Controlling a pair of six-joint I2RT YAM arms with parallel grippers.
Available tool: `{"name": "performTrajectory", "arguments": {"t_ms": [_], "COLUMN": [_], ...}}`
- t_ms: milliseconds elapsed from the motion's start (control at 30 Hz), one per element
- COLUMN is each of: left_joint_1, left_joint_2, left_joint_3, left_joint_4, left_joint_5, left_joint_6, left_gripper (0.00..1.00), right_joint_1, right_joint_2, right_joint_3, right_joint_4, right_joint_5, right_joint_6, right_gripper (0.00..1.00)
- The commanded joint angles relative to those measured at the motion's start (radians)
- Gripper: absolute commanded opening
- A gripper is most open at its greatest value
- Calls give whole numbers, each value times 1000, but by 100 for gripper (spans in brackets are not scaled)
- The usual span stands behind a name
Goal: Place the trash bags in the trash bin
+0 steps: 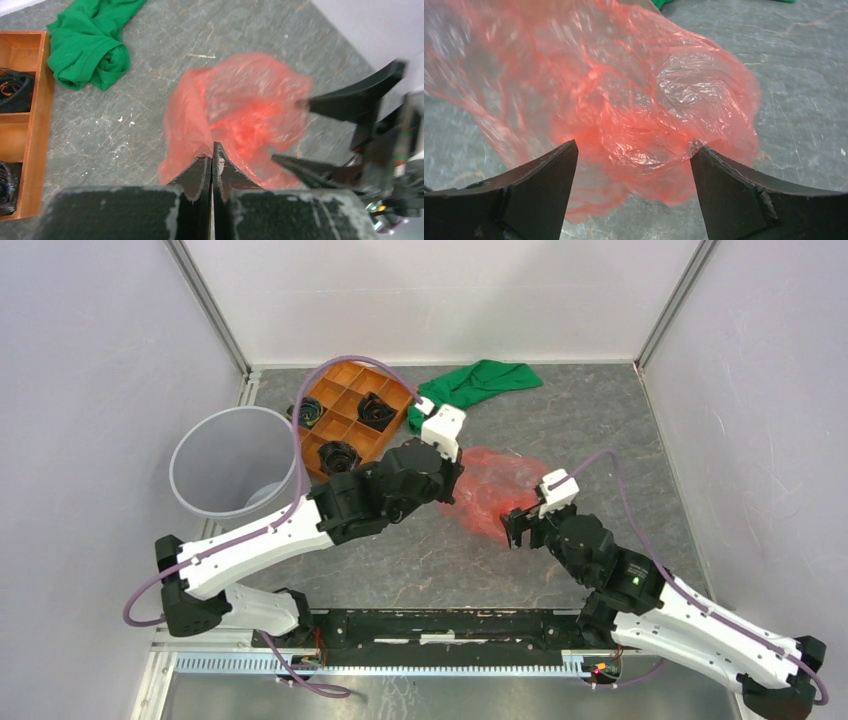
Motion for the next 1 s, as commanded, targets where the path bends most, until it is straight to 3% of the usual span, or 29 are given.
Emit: {"name": "performTrajectory", "arguments": {"t_ms": [0,167,233,400,500,600,767,967], "left_joint_1": [1,8,12,13,14,13,13,16], "left_joint_2": [-50,-82,-100,-98,-86,-70,-61,-57], "left_joint_3": [21,12,1,4,21,46,54,57], "left_joint_4": [64,35,48,69,65,46,24,20], "left_joint_5": [-68,-177,-174,-140,-137,-139,-174,-192], "left_joint_6": [-144,-151,-154,-157,-162,-173,-190,-203], "left_gripper": [2,2,2,2,2,2,2,2], "right_joint_1": [2,2,3,2,2,5,21,93], "right_joint_2": [58,58,47,110,214,299,358,404], "right_joint_3": [128,312,340,341,302,247,224,179], "right_joint_4": [-24,-250,-260,-70,93,263,297,423], "right_joint_5": [-144,114,98,-335,-590,-719,-482,-409], "right_joint_6": [-172,-168,-191,-249,-181,-78,92,207], "right_gripper": [90,98,98,98,95,93,92,86]}}
